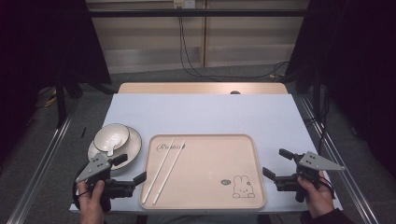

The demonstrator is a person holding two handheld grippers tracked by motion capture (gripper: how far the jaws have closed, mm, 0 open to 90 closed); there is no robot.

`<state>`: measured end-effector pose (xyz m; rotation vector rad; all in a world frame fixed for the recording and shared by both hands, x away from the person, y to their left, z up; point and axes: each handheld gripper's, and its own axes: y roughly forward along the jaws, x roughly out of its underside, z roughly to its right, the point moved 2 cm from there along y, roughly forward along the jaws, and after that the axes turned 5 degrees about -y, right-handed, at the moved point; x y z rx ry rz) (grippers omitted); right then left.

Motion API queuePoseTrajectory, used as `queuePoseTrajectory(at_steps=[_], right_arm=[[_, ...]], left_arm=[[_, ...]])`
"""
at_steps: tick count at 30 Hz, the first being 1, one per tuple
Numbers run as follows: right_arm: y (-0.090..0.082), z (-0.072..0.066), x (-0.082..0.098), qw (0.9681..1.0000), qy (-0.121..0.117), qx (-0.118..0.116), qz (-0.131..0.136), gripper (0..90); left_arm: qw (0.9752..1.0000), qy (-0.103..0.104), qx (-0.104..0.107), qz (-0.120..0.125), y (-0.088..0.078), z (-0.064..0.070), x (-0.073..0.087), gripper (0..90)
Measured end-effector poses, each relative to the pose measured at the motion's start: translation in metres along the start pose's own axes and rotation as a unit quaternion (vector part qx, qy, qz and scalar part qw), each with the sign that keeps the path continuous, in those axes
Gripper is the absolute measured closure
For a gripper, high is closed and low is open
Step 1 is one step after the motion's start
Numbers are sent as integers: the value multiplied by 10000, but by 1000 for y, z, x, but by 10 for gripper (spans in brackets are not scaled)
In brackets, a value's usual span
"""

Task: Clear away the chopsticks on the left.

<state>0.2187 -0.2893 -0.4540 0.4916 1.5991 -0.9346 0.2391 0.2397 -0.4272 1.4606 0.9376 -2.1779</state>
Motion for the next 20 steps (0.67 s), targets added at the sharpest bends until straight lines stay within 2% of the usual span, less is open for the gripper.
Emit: queuePoseTrajectory(at_steps=[3, 5, 10, 13, 14, 16, 17, 18, 20], right_arm=[[0, 0, 0, 10000, 13, 10, 7, 27], [0, 1, 0, 10000, 13, -10, 37, 25], [-2, 2, -1, 10000, 34, -5, 89, 23], [-2, 0, -1, 9999, 50, 7, 121, 23], [-2, 0, -1, 9999, 52, 19, 139, 23], [-2, 1, -1, 9999, -16, 31, 158, 23], [-2, 1, -1, 9999, -16, 31, 158, 23], [-2, 1, -1, 9998, -6, 46, 170, 23], [-2, 2, -1, 9998, -8, 78, 164, 23]], left_arm=[[10000, -17, 31, 32, -9, -6, 5, 21], [10000, -57, -21, 48, -15, -12, 9, 21], [9994, -80, -315, 97, -25, -24, 14, 17], [9996, -103, -254, 98, -31, -30, 17, 17], [9995, -122, -241, 168, -33, -31, 17, 17], [9988, -171, -377, 255, -37, -35, 17, 13], [9988, -171, -377, 255, -37, -35, 17, 12], [9984, -259, -427, 275, -37, -36, 18, 12], [9986, -300, -376, 233, -36, -36, 18, 12]])
